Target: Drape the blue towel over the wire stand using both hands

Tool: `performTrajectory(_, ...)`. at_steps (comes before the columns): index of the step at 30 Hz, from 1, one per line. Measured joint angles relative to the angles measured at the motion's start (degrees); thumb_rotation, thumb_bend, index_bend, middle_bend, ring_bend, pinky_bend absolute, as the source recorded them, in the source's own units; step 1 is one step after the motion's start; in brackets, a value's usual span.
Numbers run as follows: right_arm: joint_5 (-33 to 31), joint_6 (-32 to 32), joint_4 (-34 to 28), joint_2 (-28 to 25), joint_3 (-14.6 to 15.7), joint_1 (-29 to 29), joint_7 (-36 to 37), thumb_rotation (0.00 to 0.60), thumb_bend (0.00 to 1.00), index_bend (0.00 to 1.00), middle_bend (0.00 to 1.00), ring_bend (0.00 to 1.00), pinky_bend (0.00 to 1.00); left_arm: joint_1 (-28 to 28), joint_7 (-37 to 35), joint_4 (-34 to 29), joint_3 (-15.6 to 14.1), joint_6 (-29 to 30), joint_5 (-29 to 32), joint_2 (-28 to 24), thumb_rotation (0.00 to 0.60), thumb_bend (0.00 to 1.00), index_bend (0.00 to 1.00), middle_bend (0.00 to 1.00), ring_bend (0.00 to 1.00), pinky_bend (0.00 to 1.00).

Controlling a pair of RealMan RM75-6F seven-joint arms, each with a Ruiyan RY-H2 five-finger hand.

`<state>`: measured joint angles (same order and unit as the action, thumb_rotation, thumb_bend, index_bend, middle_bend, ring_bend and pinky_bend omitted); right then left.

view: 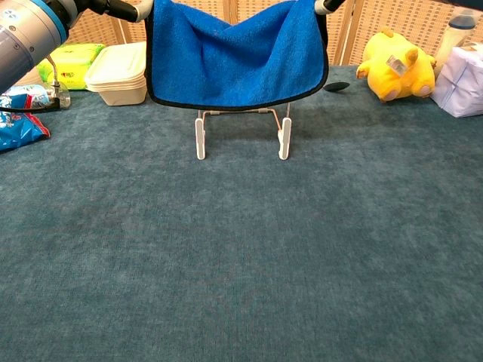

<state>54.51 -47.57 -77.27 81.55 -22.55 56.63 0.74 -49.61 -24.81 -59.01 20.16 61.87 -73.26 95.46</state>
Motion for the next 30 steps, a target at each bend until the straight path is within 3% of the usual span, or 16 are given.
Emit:
performTrajectory(5, -0.3, 0.7, 0.2, -0.2, 0.3, 0.1, -0.7, 0.6, 0.44, 0.76, 0.39, 0.22, 0.1, 0.2, -0.1, -0.1, -0.4, -0.1, -0.3, -0.1, 0.6, 0.63, 0.71, 0.34, 0.14, 0.07)
performTrajectory(11, -0.6, 1.4, 0.5, -0.3, 1.0, 0.4, -2.3, 0.6, 0.4, 0.61, 0.31, 0.11, 0.07, 0.7, 0.1, -0.1, -1.2, -0.6, -0.6, -0.6, 0.6, 0.62, 0.45, 0.19, 0.01, 0.03)
performTrajectory(18, -1.3, 2.4, 1.0, -0.6, 2.0, 1.1, -5.1, 0.6, 0.37, 0.48, 0.23, 0.03, 0.02, 1.1, 0.8, -0.5, -1.8, -2.2, -0.2, -1.6, 0.6, 0.61, 0.29, 0.06, 0.0, 0.0)
performTrajectory(24, -0.9, 2.9, 1.4, -1.2, 3.2, 1.6, -7.7, 0.6, 0.32, 0.4, 0.19, 0.0, 0.0, 1.2, 3.0, -1.5, -2.4, -4.0, 0.2, -2.9, 0.6, 0.51, 0.19, 0.0, 0.0, 0.0)
performTrajectory(30, -0.1, 3.3, 1.4, -2.6, 4.8, 1.7, -10.4, 0.6, 0.29, 0.33, 0.15, 0.0, 0.0, 1.3, 4.3, -2.8, -2.3, -4.1, 0.4, -4.0, 0.6, 0.48, 0.17, 0.0, 0.0, 0.0)
